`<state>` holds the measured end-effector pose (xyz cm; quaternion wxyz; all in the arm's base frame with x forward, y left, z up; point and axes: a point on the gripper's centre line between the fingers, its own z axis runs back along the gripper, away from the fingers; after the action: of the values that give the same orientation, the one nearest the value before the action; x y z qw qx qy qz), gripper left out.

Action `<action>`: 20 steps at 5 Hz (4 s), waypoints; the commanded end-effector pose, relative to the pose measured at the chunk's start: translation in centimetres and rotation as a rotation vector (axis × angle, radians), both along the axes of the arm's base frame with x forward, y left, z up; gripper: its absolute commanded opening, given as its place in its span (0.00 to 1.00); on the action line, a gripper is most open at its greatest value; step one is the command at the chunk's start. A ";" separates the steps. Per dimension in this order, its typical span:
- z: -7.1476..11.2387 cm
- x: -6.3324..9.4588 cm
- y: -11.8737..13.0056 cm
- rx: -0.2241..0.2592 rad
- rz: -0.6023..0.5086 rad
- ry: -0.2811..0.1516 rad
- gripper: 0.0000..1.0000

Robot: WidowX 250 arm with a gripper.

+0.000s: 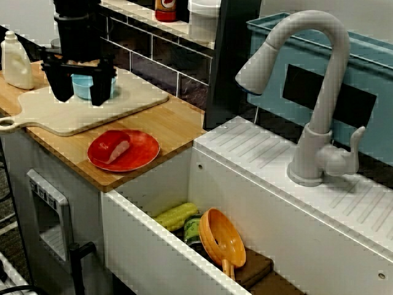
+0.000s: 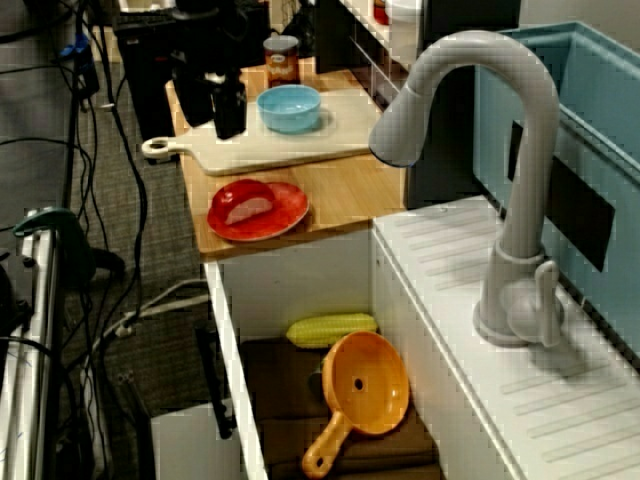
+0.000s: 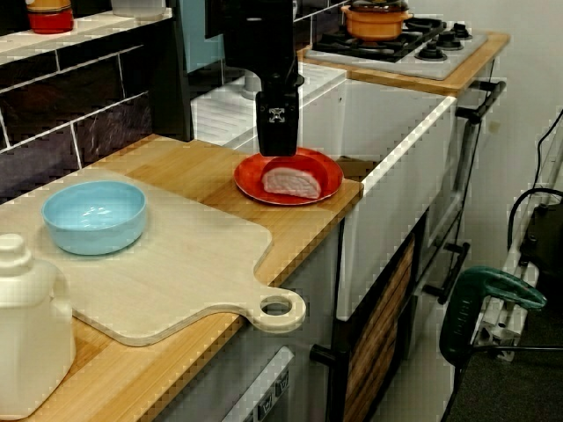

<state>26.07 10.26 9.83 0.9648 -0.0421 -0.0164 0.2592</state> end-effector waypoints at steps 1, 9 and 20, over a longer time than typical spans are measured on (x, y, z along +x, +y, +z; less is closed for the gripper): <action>3.7 0.1 4.8 0.034 0.112 -0.096 1.00; 0.2 6.3 11.4 0.128 0.672 -0.062 1.00; -1.4 2.6 11.8 0.145 0.610 -0.068 0.00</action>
<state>28.66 21.35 5.78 0.8450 0.0226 -0.0450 0.5324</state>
